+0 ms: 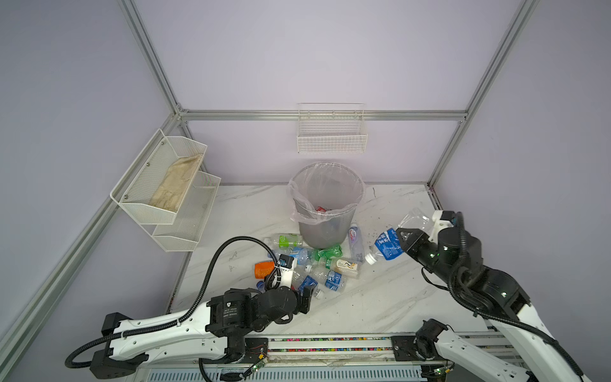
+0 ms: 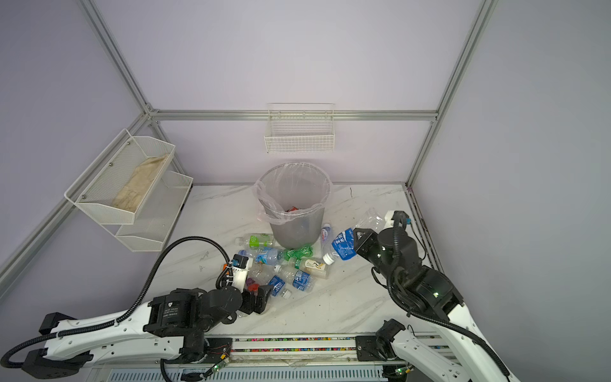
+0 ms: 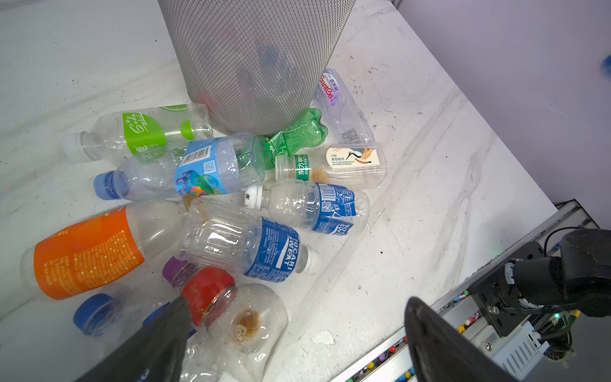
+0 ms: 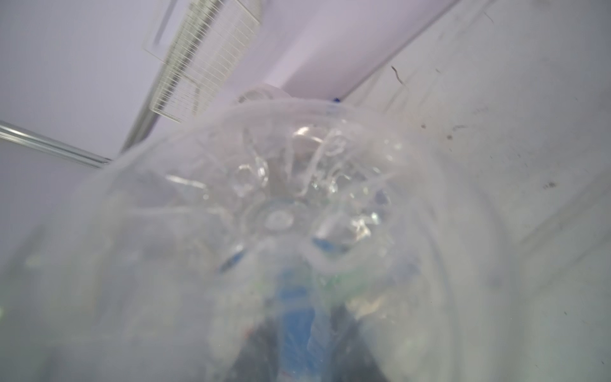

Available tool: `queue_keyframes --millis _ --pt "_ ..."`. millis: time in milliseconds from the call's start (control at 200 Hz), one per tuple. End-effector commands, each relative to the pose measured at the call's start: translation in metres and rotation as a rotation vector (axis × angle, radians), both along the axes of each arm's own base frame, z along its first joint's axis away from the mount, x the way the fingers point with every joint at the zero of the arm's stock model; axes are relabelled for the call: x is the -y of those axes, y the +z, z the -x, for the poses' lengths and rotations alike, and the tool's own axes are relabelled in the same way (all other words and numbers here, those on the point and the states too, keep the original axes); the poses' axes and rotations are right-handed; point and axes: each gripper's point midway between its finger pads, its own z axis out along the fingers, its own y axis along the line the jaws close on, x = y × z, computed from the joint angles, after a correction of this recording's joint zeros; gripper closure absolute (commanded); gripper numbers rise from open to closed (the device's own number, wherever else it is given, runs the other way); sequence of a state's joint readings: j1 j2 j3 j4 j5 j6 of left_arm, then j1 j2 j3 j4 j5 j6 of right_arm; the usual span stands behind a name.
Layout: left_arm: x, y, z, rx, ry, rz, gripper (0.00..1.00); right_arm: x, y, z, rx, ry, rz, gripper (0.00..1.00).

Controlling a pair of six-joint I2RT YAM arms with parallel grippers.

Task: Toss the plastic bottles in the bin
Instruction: 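Close the right gripper on the blue-labelled bottle and lift it toward the bin, then open the right gripper over the bin to drop the bottle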

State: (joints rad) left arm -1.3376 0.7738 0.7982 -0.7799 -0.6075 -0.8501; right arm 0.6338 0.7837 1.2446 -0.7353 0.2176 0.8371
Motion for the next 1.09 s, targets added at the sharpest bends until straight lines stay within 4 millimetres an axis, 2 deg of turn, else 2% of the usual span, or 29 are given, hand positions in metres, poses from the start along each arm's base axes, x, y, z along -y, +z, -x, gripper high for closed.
queue_keyframes --millis 0,130,305,390,670,700,870,1005,1025,1045,1075,1090 --pt "-0.008 -0.012 -0.002 0.004 0.034 -0.01 0.01 -0.01 0.041 -0.015 0.102 0.064 0.159 1.0" --pt "-0.009 -0.012 -0.001 0.001 0.039 0.003 0.01 -0.024 0.08 -0.028 0.173 0.1 0.197 1.0" --pt "-0.013 -0.012 0.0 -0.004 0.042 0.026 0.01 -0.036 0.117 -0.046 0.225 0.104 0.218 1.0" --pt "-0.015 -0.013 0.001 -0.008 0.044 0.036 0.01 -0.041 0.126 -0.055 0.235 0.101 0.231 1.0" --pt "-0.023 -0.013 0.004 -0.025 0.053 0.042 0.02 -0.062 0.14 -0.091 0.25 0.08 0.259 1.0" --pt "-0.024 -0.012 0.004 -0.023 0.054 0.042 0.02 -0.072 0.131 -0.104 0.229 0.087 0.273 1.0" --pt "-0.022 -0.012 0.004 -0.027 0.051 0.034 0.02 -0.103 0.112 -0.142 0.186 0.115 0.307 0.99" --pt "-0.022 -0.011 0.004 -0.03 0.052 0.035 0.02 -0.124 0.078 -0.177 0.121 0.121 0.383 0.92" --pt "-0.022 -0.01 0.004 -0.03 0.053 0.036 0.02 -0.13 0.07 -0.181 0.108 0.141 0.399 0.88" --pt "-0.023 -0.01 0.004 -0.029 0.054 0.037 0.02 -0.135 0.063 -0.186 0.091 0.156 0.413 0.8" --pt "-0.023 -0.009 0.004 -0.029 0.056 0.036 0.02 -0.141 0.056 -0.192 0.065 0.168 0.427 0.56" --pt "-0.023 -0.008 0.004 -0.029 0.056 0.038 0.02 -0.143 0.052 -0.194 0.05 0.175 0.436 0.47"
